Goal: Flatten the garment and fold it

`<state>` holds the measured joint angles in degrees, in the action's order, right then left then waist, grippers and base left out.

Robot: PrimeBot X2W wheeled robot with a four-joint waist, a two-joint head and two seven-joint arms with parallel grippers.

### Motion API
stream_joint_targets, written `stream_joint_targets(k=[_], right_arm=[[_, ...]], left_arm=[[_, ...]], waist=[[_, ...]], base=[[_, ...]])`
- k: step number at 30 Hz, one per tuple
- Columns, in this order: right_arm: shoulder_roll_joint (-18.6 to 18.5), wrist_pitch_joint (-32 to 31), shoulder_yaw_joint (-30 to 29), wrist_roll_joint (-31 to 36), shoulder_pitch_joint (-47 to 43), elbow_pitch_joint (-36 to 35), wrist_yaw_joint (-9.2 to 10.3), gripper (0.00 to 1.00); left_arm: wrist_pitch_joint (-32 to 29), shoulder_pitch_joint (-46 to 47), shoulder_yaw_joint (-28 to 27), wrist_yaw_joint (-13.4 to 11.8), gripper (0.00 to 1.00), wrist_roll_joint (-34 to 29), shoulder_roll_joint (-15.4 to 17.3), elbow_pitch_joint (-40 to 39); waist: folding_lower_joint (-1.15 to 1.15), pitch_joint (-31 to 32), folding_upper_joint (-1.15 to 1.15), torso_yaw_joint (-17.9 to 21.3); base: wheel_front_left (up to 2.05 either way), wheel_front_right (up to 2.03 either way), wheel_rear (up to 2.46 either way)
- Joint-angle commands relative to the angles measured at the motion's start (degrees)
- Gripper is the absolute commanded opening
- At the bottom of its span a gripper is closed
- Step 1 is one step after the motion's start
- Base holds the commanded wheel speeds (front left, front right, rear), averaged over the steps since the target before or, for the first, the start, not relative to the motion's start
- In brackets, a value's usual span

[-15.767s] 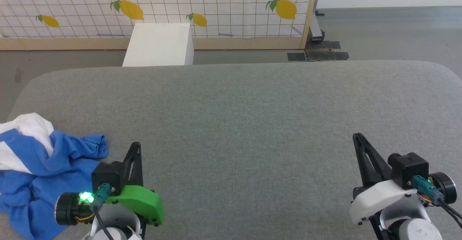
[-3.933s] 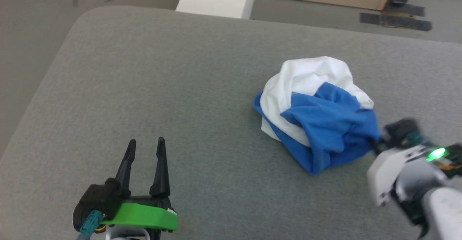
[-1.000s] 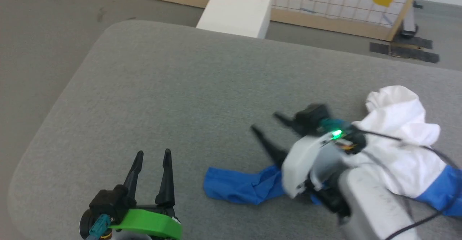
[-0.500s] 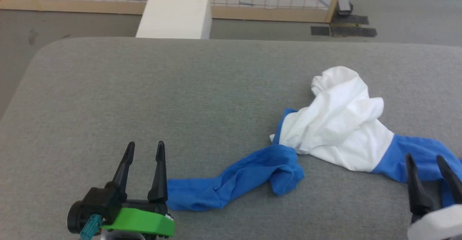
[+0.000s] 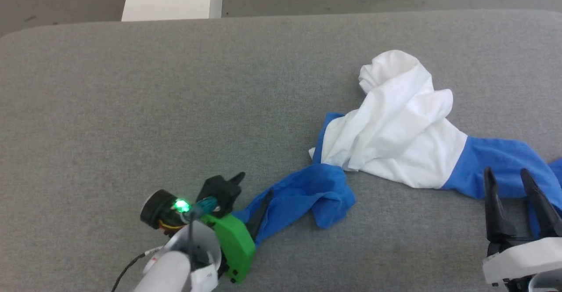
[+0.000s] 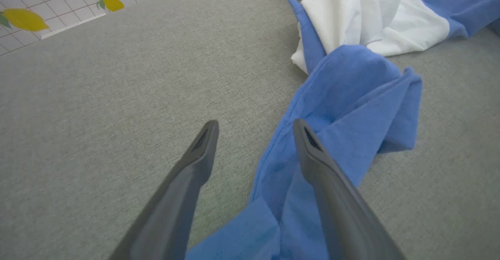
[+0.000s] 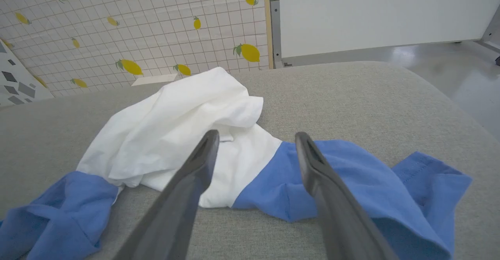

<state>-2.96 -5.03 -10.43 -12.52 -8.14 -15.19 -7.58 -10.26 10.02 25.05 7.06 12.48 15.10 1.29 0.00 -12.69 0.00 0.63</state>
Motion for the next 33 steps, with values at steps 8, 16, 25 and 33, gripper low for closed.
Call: stream_joint_targets(k=[8, 16, 25, 33], right_arm=[[0.08, 0.22, 1.75, -0.43, 2.41, 0.92, 0.09, 1.0], [0.08, 0.65, 1.99, -0.46, 3.92, 2.05, 0.09, 1.0], [0.08, -0.52, 1.48, -0.17, 2.99, 2.59, 0.09, 1.0], [0.08, -1.86, 1.37, -0.51, 1.28, 2.54, 0.09, 1.0]], left_arm=[[-13.56, 8.6, 14.67, 0.41, 1.0, 9.19, 6.39, 2.9], [-6.9, 11.87, 13.08, -1.77, 0.0, 12.6, 7.06, 4.9], [0.23, 1.25, -2.22, -13.12, 0.0, 19.61, 11.66, -4.97], [1.49, -19.33, -9.12, -22.87, 0.0, 23.88, 13.27, -10.19]], waist=[[0.0, -4.69, 0.0, -0.23], [0.0, -5.03, 0.0, -1.01], [0.0, -1.36, 0.0, -3.91], [0.0, 1.04, 0.0, -6.24]], base=[[0.0, 0.0, 0.0], [0.0, 0.0, 0.0], [0.0, 0.0, 0.0], [0.0, 0.0, 0.0]])
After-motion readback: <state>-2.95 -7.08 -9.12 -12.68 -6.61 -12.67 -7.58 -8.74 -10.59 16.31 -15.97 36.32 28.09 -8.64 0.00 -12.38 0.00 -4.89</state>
